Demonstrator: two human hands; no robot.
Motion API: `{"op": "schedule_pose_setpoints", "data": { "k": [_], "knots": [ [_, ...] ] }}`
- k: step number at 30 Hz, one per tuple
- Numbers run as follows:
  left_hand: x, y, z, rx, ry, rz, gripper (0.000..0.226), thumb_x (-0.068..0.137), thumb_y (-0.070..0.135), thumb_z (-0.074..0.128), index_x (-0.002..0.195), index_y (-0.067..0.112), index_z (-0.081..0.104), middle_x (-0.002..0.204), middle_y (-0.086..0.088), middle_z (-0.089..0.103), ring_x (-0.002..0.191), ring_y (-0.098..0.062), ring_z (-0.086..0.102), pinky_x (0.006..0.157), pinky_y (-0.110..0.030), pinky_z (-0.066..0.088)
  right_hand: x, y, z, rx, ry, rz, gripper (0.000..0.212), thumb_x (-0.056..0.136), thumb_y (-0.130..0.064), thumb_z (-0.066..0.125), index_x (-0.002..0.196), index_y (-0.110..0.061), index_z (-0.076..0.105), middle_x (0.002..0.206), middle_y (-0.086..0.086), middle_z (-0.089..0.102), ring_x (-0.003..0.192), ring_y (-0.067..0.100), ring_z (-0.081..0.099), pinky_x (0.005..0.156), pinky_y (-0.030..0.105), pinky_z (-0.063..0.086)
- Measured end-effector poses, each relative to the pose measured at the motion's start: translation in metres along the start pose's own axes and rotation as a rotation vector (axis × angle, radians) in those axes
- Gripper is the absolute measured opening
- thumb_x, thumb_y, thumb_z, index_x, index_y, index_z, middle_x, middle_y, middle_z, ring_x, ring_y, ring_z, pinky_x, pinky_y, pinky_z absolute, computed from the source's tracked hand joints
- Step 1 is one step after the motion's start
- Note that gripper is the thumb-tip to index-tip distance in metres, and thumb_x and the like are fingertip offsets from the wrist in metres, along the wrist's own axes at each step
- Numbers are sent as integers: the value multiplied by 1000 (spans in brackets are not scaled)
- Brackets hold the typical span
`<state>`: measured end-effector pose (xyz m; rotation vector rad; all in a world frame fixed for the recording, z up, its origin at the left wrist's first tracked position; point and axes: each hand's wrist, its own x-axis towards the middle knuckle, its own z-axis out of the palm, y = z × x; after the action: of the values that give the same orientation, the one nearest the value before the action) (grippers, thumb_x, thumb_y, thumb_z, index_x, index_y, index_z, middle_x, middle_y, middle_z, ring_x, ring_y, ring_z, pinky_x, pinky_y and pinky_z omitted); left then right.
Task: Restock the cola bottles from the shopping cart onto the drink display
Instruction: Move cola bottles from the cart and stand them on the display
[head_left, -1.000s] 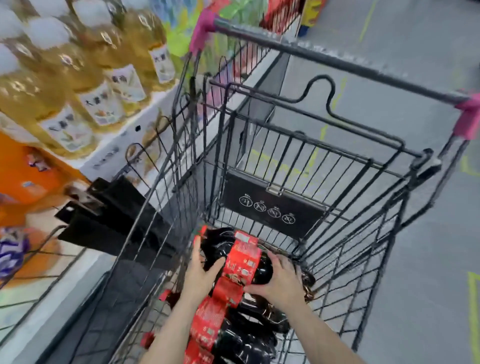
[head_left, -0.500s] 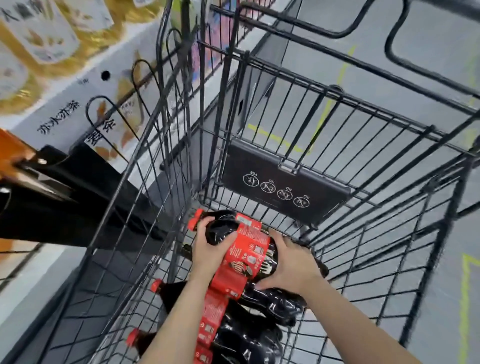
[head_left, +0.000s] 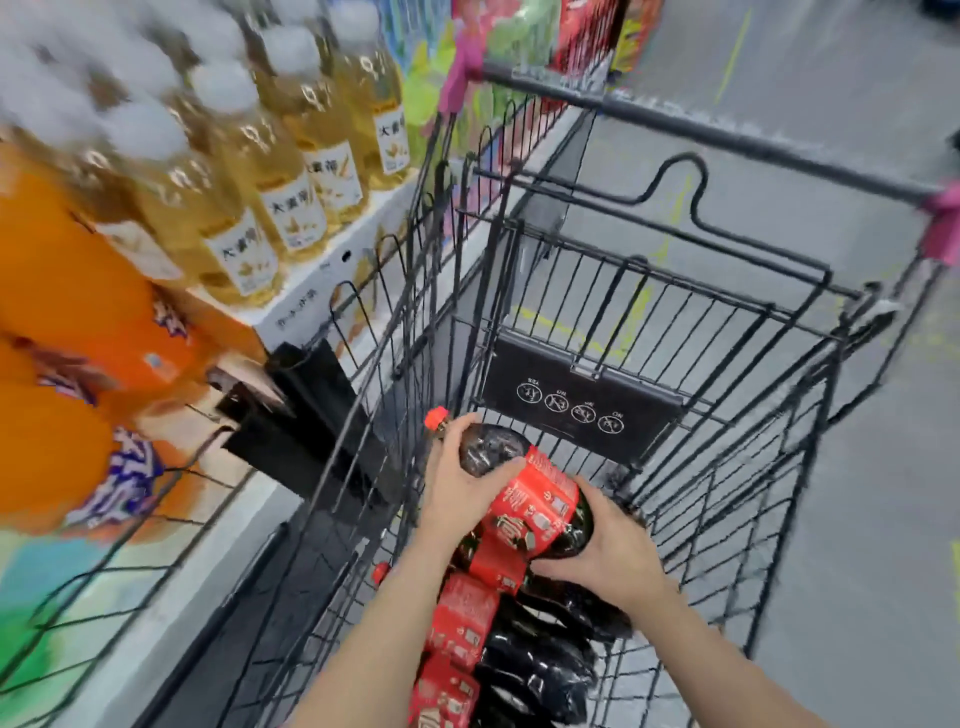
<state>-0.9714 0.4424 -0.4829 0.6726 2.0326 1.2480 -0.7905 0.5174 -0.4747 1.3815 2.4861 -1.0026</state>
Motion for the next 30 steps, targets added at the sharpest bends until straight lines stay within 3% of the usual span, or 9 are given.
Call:
{"op": "schedule_pose_setpoints", "data": {
  "k": [3, 7, 11, 15, 19, 22, 26, 30],
  "knots": [
    [-25, 32, -26, 16, -12, 69, 60, 66, 48, 79, 113, 54, 42, 115, -1, 47, 106, -16, 52, 89, -30, 43, -39, -29, -18, 41, 77, -8, 113, 38, -82, 61, 137, -40, 26, 127, -12, 53, 112, 12, 56, 96, 32, 46],
    [-64, 67, -61, 39, 4, 169, 65, 60, 60, 75, 115, 51, 42, 117, 0, 50, 107, -17, 53, 93, -39, 46, -93, -64, -34, 35, 164, -36, 111, 42, -81, 65, 138, -40, 26, 128, -11, 53, 113, 13, 56, 95, 33, 46],
    [-114, 89, -95, 20, 54, 238, 64, 61, 53, 78, 115, 48, 43, 118, -1, 52, 103, -12, 55, 83, -23, 46, -144, -92, -40, 38, 219, -111, 105, 49, -73, 74, 137, -41, 27, 127, -11, 54, 114, 14, 56, 95, 32, 45],
    [-169, 96, -117, -15, 156, 268, 66, 62, 49, 79, 119, 43, 46, 121, -1, 47, 107, -16, 52, 92, -36, 47, -190, -106, -37, 48, 252, -188, 105, 44, -76, 71, 134, -44, 28, 124, -16, 56, 112, 11, 56, 93, 34, 48],
    [-232, 91, -132, -65, 192, 279, 64, 62, 52, 79, 115, 52, 43, 123, -2, 45, 104, -16, 54, 84, -38, 52, -238, -110, -26, 33, 239, -282, 108, 44, -79, 70, 136, -42, 27, 127, -15, 54, 114, 11, 56, 94, 34, 48],
    [-284, 83, -146, -105, 254, 292, 61, 65, 50, 79, 113, 53, 42, 125, -1, 46, 102, -15, 55, 73, -29, 51, -278, -115, -15, -10, 220, -334, 112, 44, -79, 70, 138, -41, 24, 135, -15, 49, 120, 11, 51, 97, 33, 43],
    [-350, 70, -174, -79, 362, 244, 66, 52, 67, 74, 108, 61, 40, 122, 0, 51, 104, -17, 57, 83, -39, 53, -329, -132, -2, -33, 171, -434, 107, 48, -71, 75, 138, -38, 27, 132, -11, 51, 117, 15, 53, 92, 31, 43],
    [-405, 58, -207, -66, 485, 263, 67, 50, 65, 71, 109, 51, 45, 118, -1, 52, 105, -15, 54, 88, -32, 47, -372, -158, 20, -1, 129, -507, 104, 43, -69, 75, 133, -42, 31, 126, -16, 55, 114, 13, 56, 86, 30, 45]
  ]
}}
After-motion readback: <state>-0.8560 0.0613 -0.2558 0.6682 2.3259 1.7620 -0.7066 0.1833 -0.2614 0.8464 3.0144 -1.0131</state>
